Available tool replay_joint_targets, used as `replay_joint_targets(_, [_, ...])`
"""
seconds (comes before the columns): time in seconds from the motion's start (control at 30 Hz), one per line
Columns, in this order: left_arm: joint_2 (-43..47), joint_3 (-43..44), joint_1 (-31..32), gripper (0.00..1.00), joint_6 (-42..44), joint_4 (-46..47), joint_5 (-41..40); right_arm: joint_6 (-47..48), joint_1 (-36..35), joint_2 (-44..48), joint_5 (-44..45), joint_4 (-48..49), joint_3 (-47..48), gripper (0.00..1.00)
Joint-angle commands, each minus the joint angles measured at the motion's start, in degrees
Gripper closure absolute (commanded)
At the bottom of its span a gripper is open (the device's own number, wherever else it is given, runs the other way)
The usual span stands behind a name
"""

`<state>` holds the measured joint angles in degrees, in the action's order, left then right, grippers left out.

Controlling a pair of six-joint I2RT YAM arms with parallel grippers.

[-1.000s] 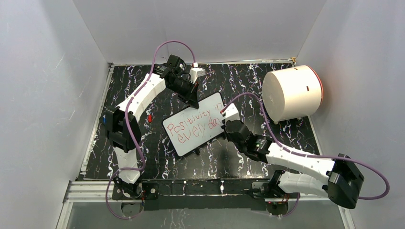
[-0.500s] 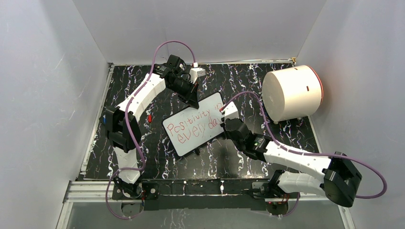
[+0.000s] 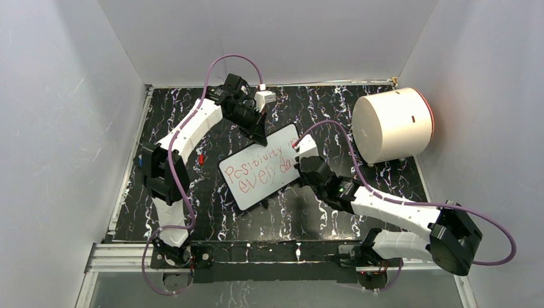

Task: Write a sentence on the whiteboard

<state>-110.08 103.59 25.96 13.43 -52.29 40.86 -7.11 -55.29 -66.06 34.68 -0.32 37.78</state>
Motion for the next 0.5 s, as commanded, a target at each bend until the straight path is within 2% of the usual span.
replay_joint_targets(0.0, [-1.7,-0.8,1.7,1.00,2.7,-3.3,-3.2,-1.5,0.3,-0.7,-5.6,-2.1,1.8,1.00])
replay_joint_targets(0.47, [-2.1,-0.5,1.7,1.00,2.5,-3.1,-3.3,-4.5,0.1,-0.4,-11.5,-6.0,0.4,1.00])
